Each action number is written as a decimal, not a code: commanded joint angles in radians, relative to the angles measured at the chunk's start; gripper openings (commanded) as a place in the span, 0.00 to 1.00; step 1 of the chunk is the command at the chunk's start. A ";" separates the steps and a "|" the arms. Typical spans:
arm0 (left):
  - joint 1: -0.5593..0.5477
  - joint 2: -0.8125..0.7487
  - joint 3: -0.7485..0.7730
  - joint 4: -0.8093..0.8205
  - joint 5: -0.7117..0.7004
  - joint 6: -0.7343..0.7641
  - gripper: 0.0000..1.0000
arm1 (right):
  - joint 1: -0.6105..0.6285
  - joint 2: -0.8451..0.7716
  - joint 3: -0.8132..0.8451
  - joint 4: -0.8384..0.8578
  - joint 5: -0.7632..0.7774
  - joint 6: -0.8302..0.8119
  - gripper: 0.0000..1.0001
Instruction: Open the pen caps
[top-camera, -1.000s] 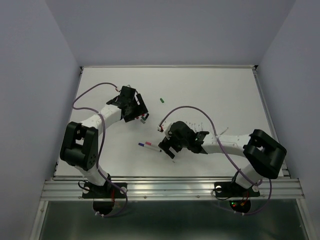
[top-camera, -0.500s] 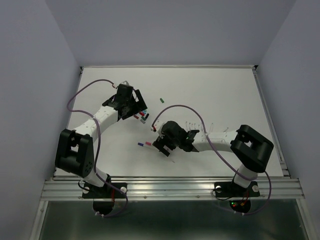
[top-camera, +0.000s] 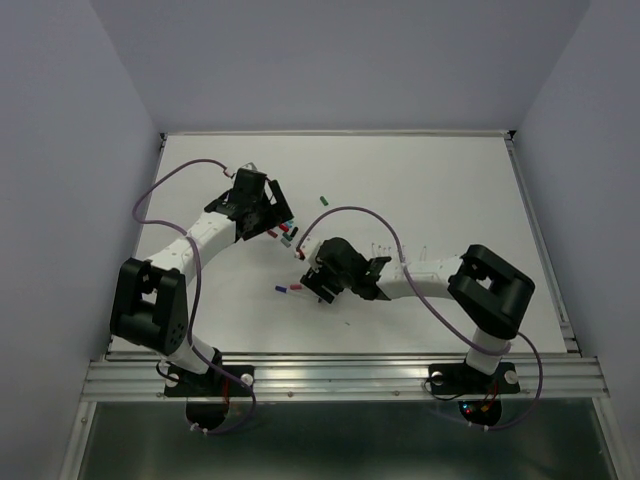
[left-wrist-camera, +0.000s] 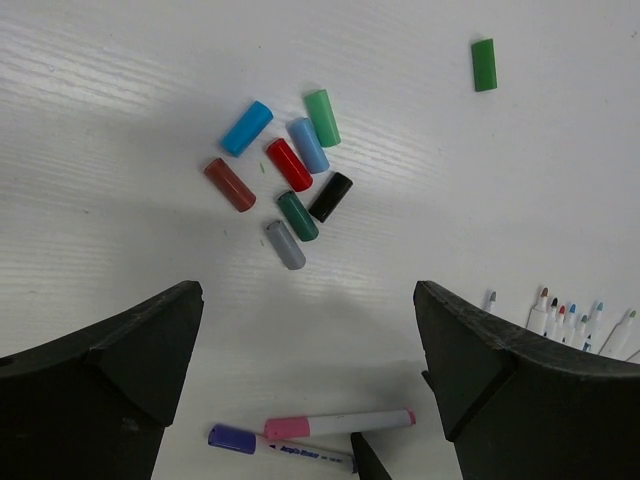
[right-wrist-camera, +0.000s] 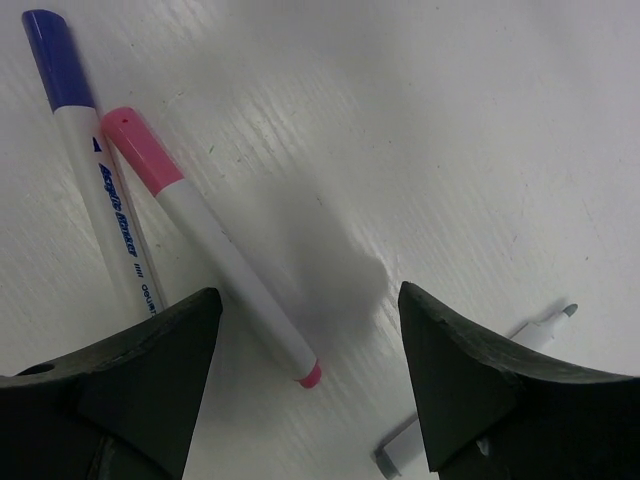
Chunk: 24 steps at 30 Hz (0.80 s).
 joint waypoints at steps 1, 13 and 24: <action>-0.005 -0.055 0.002 -0.010 -0.024 0.019 0.99 | 0.004 0.042 0.005 0.001 -0.105 -0.041 0.77; -0.005 -0.068 -0.001 -0.008 -0.019 0.018 0.99 | 0.004 0.093 0.005 0.006 -0.203 -0.021 0.62; -0.005 -0.087 0.008 -0.014 -0.014 0.013 0.99 | -0.014 0.104 -0.017 0.018 -0.202 0.026 0.29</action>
